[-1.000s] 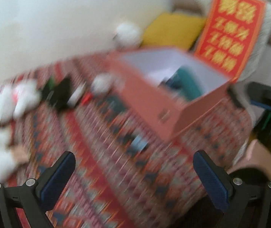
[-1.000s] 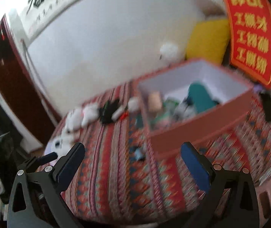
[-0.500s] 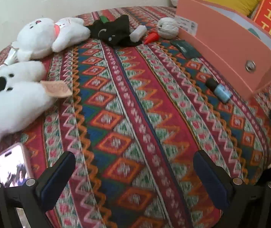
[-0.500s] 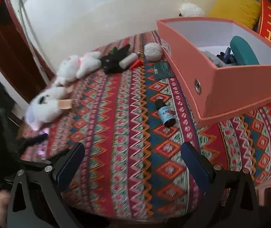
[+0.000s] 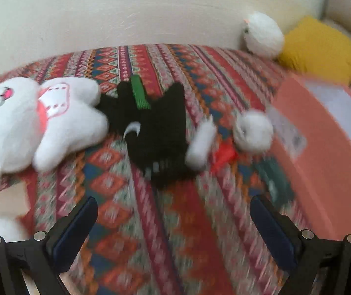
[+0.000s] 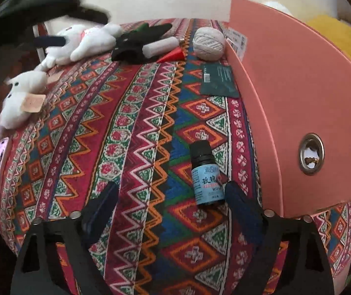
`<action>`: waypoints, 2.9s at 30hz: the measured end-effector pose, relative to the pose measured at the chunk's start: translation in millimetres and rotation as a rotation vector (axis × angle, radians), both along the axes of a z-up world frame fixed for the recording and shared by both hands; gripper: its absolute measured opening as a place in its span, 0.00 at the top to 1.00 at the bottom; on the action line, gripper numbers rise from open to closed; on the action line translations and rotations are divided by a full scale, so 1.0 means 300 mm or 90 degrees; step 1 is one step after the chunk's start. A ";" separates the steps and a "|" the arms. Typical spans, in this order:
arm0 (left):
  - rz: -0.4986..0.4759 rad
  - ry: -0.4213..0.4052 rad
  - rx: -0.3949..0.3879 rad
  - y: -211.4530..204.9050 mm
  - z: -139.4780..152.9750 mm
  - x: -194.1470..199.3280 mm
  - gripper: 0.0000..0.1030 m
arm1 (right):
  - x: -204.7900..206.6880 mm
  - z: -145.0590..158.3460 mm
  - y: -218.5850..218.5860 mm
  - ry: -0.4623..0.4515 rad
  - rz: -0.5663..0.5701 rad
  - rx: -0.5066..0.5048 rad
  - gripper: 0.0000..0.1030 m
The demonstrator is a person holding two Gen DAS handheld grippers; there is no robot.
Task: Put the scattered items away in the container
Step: 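Grasp the white LED bulb with the left tool while the right tool grasps the blue oil bottle, then carry the bulb with the left tool while the right tool carries the oil bottle into the box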
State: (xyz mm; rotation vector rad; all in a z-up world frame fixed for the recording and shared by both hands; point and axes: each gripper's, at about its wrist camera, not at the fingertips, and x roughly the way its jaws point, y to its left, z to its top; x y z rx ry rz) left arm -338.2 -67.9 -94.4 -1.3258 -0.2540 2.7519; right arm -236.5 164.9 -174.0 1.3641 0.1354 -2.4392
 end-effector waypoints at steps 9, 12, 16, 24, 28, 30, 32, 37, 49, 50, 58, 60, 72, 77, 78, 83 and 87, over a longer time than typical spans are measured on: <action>-0.170 0.027 0.001 0.149 -0.078 -0.187 0.06 | -0.040 -0.047 0.015 0.002 0.019 -0.011 0.25; -0.232 0.023 -0.044 0.218 -0.141 -0.232 0.13 | -0.050 -0.045 0.030 0.005 0.006 -0.023 0.30; -0.254 -0.018 -0.064 0.229 -0.218 -0.321 0.35 | -0.071 -0.033 0.076 -0.003 -0.029 -0.071 0.70; -0.255 -0.038 0.017 0.173 -0.244 -0.328 0.74 | -0.042 -0.017 0.039 0.000 -0.015 -0.088 0.75; -0.244 -0.028 0.019 0.155 -0.200 -0.230 0.74 | -0.008 0.010 -0.002 0.017 0.009 -0.083 0.75; -0.233 -0.020 0.027 0.130 -0.165 -0.184 0.74 | 0.018 0.033 -0.011 0.025 0.015 -0.089 0.75; -0.224 -0.016 0.043 0.118 -0.138 -0.128 0.74 | 0.061 0.065 -0.015 0.034 0.019 -0.099 0.75; -0.183 0.014 0.061 0.086 -0.046 0.072 0.74 | 0.165 0.136 -0.009 0.044 0.021 -0.141 0.75; -0.202 0.089 0.116 0.201 0.158 0.460 0.74 | 0.417 0.417 0.107 0.135 -0.002 -0.139 0.75; -0.208 0.096 0.119 0.213 0.177 0.478 0.74 | 0.427 0.436 0.119 0.143 -0.006 -0.139 0.75; -0.251 0.145 0.131 0.309 0.327 0.542 0.74 | 0.490 0.584 0.238 0.210 -0.044 -0.134 0.75; -0.261 0.157 0.132 0.340 0.366 0.529 0.74 | 0.490 0.620 0.272 0.228 -0.057 -0.130 0.75; -0.342 0.184 0.115 0.645 0.518 0.324 0.74 | 0.344 0.784 0.486 0.312 -0.114 -0.094 0.75; -0.365 0.174 0.102 0.775 0.529 0.201 0.74 | 0.217 0.762 0.558 0.295 -0.129 -0.086 0.75; -0.369 0.173 0.096 0.803 0.529 0.172 0.74 | 0.194 0.750 0.567 0.292 -0.132 -0.083 0.75; -0.374 0.166 0.075 0.900 0.512 0.057 0.73 | 0.090 0.678 0.605 0.269 -0.145 -0.077 0.75; -0.370 0.139 0.061 0.953 0.456 -0.015 0.61 | -0.005 0.625 0.644 0.259 -0.161 -0.079 0.75</action>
